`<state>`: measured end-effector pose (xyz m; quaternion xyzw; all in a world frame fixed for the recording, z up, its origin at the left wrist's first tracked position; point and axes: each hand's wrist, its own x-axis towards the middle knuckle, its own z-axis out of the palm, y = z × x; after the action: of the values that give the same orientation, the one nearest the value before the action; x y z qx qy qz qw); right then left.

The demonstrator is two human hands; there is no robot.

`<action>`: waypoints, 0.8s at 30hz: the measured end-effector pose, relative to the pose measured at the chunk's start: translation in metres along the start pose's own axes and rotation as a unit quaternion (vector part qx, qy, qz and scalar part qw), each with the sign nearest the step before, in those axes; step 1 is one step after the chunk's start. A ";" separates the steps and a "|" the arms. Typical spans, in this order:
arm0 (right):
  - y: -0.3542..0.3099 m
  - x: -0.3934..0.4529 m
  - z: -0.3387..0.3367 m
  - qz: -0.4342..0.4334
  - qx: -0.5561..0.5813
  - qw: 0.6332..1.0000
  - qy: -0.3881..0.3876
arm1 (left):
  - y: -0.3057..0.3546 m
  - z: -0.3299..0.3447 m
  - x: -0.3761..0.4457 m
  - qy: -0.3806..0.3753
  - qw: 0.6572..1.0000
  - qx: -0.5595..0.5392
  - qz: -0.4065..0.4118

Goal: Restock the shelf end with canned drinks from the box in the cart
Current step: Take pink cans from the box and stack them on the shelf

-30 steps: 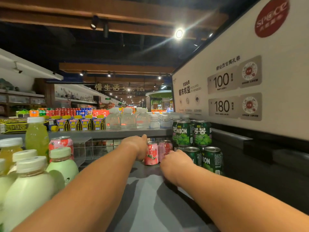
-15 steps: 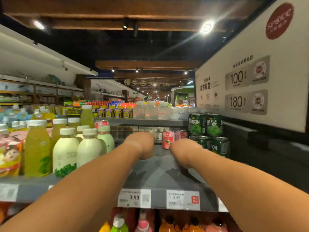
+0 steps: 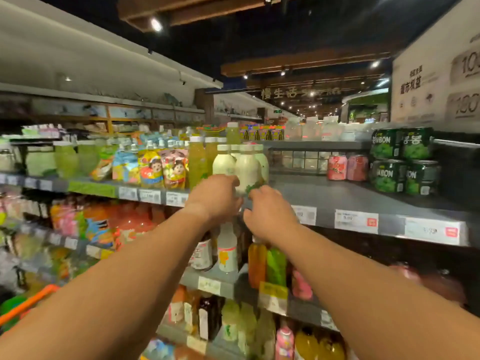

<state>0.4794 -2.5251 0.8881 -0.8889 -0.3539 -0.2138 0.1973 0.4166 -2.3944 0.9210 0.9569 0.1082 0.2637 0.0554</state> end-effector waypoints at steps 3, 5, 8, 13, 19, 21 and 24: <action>-0.043 -0.038 0.048 0.011 0.037 0.999 -0.015 | -0.051 0.023 -0.074 -0.006 0.996 -0.051 -0.072; -0.077 -0.071 0.088 0.010 0.062 0.996 -0.058 | -0.090 0.047 -0.132 -0.030 0.988 -0.067 -0.135; -0.127 -0.135 0.155 -0.009 0.087 0.988 -0.130 | -0.144 0.086 -0.228 -0.067 0.967 -0.072 -0.234; -0.184 -0.242 0.244 0.000 0.112 0.959 -0.261 | -0.205 0.140 -0.375 -0.162 0.915 -0.078 -0.361; -0.203 -0.301 0.302 0.002 0.116 0.924 -0.363 | -0.235 0.180 -0.473 -0.223 0.853 -0.110 -0.458; -0.202 -0.301 0.319 0.000 0.118 0.915 -0.385 | -0.242 0.193 -0.485 -0.222 0.841 -0.113 -0.480; -0.198 -0.291 0.349 0.005 0.116 0.903 -0.415 | -0.254 0.216 -0.490 -0.227 0.823 -0.120 -0.508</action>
<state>0.2306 -2.3752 0.4867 -0.8700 -0.4213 0.2176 0.1352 0.0729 -2.2740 0.4535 0.7854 0.5305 -0.0155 0.3185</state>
